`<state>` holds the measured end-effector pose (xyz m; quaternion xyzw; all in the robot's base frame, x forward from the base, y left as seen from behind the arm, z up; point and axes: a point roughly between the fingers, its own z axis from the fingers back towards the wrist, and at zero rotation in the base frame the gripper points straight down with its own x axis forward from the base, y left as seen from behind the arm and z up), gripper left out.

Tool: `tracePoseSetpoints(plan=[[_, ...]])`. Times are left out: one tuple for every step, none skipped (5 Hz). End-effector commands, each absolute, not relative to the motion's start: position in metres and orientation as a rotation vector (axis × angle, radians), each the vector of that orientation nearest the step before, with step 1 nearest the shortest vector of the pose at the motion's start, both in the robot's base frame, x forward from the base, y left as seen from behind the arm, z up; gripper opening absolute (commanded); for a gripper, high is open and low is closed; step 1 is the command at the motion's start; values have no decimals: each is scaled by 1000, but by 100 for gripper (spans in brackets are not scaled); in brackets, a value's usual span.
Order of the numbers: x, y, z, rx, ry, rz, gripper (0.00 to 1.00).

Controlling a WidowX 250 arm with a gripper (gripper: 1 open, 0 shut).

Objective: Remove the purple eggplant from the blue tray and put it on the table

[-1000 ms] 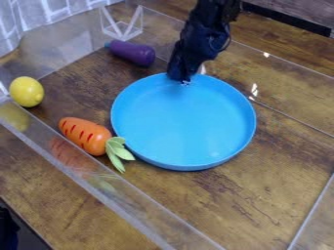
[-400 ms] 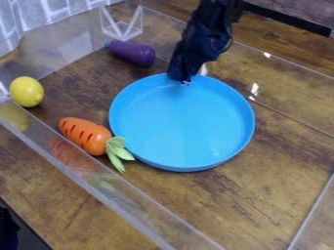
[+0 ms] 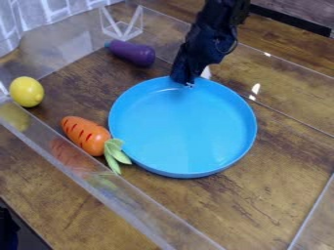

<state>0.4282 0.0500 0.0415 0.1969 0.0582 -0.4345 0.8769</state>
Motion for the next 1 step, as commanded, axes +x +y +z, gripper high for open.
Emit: tracePoseSetpoints(plan=[[441,41,60,444,67,-923,0]])
